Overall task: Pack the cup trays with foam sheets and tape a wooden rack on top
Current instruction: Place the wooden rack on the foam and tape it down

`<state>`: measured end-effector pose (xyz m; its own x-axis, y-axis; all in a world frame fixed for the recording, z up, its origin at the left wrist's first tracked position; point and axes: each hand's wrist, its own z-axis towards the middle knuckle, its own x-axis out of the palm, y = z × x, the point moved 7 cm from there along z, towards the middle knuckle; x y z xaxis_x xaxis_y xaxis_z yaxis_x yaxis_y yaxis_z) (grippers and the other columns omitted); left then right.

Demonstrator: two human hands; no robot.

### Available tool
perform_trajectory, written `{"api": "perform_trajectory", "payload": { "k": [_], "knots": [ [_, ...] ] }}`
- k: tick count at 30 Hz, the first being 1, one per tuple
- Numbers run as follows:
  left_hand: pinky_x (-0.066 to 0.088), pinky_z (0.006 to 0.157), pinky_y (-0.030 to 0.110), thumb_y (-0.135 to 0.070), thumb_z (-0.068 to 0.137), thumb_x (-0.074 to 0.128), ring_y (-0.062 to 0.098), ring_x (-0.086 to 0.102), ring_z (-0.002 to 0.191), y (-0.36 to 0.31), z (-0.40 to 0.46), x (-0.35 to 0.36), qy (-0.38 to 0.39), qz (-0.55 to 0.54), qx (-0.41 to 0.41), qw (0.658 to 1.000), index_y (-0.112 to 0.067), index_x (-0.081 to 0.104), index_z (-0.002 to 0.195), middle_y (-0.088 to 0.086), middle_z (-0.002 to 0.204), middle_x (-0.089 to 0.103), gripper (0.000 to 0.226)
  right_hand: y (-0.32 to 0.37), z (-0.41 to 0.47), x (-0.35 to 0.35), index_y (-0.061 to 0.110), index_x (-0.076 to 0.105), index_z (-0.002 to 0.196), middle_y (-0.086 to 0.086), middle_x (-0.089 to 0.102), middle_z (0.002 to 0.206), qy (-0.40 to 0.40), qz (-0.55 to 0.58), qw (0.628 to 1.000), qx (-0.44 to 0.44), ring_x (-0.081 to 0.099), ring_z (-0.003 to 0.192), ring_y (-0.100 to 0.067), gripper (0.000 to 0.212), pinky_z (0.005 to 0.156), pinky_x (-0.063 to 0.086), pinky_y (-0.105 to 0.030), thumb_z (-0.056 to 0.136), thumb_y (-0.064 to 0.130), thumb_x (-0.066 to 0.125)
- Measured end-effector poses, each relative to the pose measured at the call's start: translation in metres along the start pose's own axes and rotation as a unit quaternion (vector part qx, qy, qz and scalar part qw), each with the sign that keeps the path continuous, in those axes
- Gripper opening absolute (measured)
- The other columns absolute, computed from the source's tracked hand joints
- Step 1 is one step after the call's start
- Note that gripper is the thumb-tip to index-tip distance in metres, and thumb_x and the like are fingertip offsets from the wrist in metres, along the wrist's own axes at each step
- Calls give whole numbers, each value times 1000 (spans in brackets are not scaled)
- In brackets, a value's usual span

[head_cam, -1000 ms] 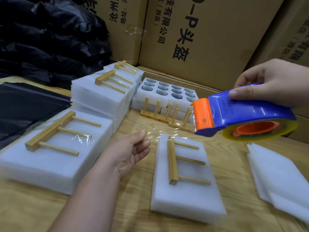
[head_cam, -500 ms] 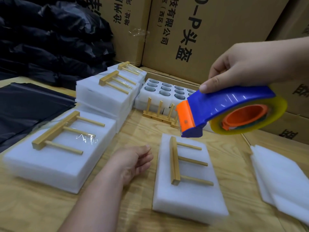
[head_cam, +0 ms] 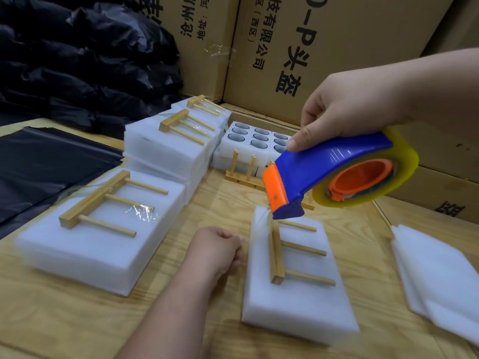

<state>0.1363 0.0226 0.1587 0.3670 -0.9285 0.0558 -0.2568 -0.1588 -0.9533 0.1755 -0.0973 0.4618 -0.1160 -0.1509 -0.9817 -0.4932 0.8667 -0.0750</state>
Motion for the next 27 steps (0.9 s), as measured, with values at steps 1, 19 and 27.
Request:
{"api": "perform_trajectory", "payload": {
  "k": [1, 19, 27],
  "knots": [
    [53, 58, 31, -11, 93, 69, 19, 58, 47, 1, 0, 1, -2, 11, 4, 1000, -5, 72, 76, 6, 54, 64, 18, -1, 0, 1, 26, 75, 85, 6, 75, 69, 2, 2, 1000, 1, 72, 60, -8, 74, 56, 53, -29, 45, 86, 62],
    [43, 52, 22, -31, 88, 65, 14, 67, 63, -7, -10, 7, -59, 233, 84, 967, -14, 68, 64, -3, 61, 70, 29, 2, 1, 10, 26, 73, 90, 8, 75, 70, 23, 4, 1000, 1, 72, 62, -5, 81, 51, 52, -22, 38, 86, 58],
    [24, 40, 23, -32, 85, 63, 14, 31, 42, -7, -11, 5, -76, 290, 93, 950, -15, 40, 52, -5, 38, 34, 44, 1, 0, 10, 27, 74, 90, 9, 75, 71, 21, 8, 1000, 3, 72, 63, -5, 81, 53, 53, -23, 38, 86, 58]
  ]
}}
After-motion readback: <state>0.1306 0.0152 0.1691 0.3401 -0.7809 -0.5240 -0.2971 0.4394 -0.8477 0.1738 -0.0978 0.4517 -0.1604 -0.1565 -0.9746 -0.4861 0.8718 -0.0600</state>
